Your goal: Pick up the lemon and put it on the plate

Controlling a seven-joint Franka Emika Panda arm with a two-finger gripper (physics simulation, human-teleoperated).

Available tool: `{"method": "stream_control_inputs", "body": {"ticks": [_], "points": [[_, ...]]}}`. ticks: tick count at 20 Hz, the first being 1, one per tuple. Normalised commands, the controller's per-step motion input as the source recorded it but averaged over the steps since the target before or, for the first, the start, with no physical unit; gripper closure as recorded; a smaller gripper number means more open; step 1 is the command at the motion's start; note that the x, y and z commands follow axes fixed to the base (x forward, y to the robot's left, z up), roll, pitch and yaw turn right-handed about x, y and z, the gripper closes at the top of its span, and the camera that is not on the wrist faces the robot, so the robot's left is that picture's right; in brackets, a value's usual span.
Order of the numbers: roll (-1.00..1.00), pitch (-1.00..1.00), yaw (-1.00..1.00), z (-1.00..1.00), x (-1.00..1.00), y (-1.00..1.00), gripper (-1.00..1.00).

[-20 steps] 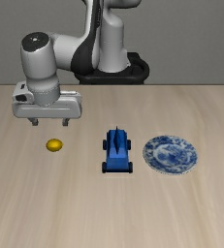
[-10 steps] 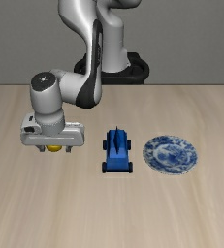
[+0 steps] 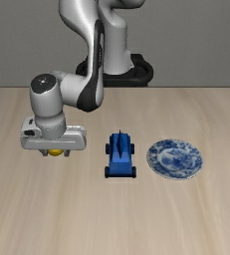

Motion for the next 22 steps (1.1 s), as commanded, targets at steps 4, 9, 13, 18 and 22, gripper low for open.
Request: {"method": "stream_control_inputs", "body": {"ticks": [4,9,13,18,22], "points": [[0.0,0.0,0.0,0.75,0.0,0.0,1.0],[0.0,0.0,0.0,1.0,0.0,0.0,1.0],[0.0,0.0,0.0,1.0,0.0,0.0,1.0],[0.0,0.0,0.0,0.2,0.0,0.8,1.0],[0.0,0.0,0.0,0.0,0.0,1.0,1.0]]}}
